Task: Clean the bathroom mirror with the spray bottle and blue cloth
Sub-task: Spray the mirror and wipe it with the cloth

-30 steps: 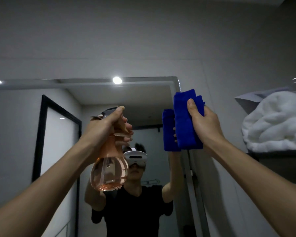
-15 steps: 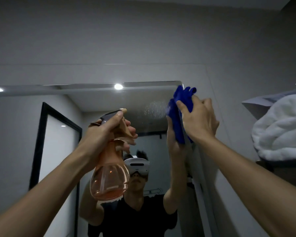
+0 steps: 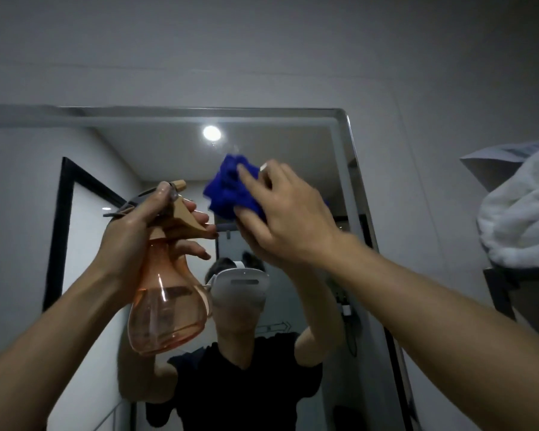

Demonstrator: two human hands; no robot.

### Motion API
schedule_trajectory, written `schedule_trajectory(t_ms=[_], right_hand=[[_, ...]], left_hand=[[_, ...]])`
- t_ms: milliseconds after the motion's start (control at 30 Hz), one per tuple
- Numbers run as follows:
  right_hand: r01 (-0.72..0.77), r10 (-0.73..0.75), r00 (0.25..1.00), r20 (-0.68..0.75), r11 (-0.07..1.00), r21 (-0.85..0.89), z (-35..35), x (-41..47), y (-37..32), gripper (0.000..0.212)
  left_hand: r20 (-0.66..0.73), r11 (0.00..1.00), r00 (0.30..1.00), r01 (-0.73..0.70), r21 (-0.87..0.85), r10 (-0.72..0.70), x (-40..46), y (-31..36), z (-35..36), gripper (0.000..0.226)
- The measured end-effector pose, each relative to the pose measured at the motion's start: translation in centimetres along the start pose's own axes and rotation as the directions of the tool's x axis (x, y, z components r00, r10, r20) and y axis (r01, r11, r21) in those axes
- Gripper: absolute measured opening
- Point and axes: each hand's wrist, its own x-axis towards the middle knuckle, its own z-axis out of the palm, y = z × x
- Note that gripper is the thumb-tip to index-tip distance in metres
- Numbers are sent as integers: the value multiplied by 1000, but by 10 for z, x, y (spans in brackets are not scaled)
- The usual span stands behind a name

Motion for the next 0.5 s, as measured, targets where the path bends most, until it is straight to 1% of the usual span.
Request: schedule_trajectory(t_ms=[33, 100, 133, 200, 233, 300, 367, 433, 500], right_hand=[[55, -55, 999, 1, 996, -69, 3, -19, 2, 63], [74, -74, 997, 3, 981, -179, 6, -48, 15, 68], [47, -48, 999, -4, 977, -208, 5, -53, 26, 68], [-71, 70, 997, -14, 969, -236, 3, -45, 50, 67], [-144, 143, 990, -21, 963, -230, 1, -35, 61, 65], [-281, 277, 960, -46, 947, -158, 0, -6, 78, 62], [-378, 373, 926, -66, 922, -86, 1, 28, 84, 61], [-423, 420, 906, -48, 902, -82, 6, 57, 79, 63], [-407, 407, 913, -14, 909, -91, 11, 73, 62, 66]], left_hand=[[-1, 1000, 1000, -2, 1, 2, 0, 0, -1, 42], [-7, 1000, 1000, -1, -13, 1, 1, 0, -2, 41], [-10, 1000, 1000, 0, -23, 0, 2, -1, -3, 41], [-22, 999, 1000, -1, -50, 0, 4, -4, -3, 41], [-28, 998, 1000, -6, -66, 4, 4, -6, -3, 41], [-37, 995, 999, -28, -96, 25, 4, -9, -2, 40], [-40, 994, 999, -41, -97, 37, 4, -11, 0, 41], [-38, 996, 998, -43, -82, 40, 4, -10, 1, 40], [-40, 997, 998, -45, -61, 42, 3, -9, 1, 39]])
